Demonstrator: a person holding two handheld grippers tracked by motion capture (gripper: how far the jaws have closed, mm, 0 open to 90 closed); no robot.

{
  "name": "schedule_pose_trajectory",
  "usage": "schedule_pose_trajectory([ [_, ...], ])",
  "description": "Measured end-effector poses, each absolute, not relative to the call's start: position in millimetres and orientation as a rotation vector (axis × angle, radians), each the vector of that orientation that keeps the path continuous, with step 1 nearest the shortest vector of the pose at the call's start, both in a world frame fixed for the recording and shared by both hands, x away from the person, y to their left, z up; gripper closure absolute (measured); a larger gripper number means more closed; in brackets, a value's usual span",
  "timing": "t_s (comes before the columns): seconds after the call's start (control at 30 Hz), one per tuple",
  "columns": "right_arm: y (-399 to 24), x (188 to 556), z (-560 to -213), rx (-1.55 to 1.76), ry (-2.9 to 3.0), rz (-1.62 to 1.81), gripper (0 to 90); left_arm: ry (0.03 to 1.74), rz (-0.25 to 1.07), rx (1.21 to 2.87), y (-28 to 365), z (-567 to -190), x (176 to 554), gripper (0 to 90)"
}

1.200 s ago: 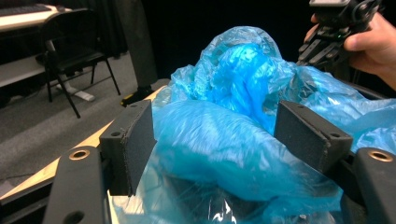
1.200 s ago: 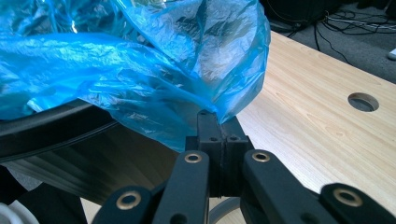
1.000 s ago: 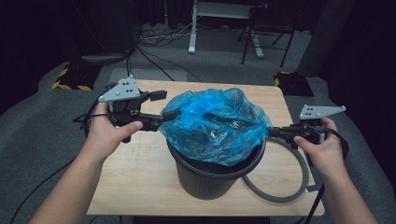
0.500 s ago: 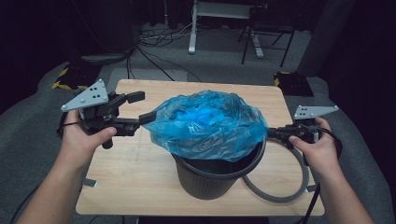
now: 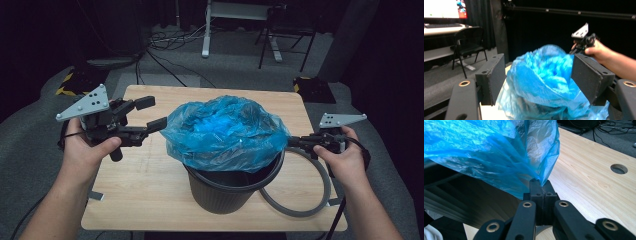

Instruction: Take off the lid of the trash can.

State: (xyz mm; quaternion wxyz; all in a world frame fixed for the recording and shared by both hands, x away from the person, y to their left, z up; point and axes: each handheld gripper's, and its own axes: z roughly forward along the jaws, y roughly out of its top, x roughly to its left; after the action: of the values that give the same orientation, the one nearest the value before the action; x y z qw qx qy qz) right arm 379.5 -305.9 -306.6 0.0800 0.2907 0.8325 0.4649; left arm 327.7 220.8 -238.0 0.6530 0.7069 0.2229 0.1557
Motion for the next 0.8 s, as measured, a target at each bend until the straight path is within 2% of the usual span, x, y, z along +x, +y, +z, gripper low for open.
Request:
schedule_pose_trajectory([
  [0.4, -318, 378, -309, 0.89, 2.476, 1.395, 90.0, 0.483, 0.366, 1.685, 224, -256, 313, 27.5],
  [0.67, -317, 375, -313, 0.889, 2.48, 1.401, 90.0, 0.488, 0.342, 1.728, 232, -282, 300, 27.5],
  [0.8, -315, 374, -313, 0.879, 2.483, 1.401, 90.0, 0.476, 0.321, 1.753, 224, -294, 302, 27.6],
])
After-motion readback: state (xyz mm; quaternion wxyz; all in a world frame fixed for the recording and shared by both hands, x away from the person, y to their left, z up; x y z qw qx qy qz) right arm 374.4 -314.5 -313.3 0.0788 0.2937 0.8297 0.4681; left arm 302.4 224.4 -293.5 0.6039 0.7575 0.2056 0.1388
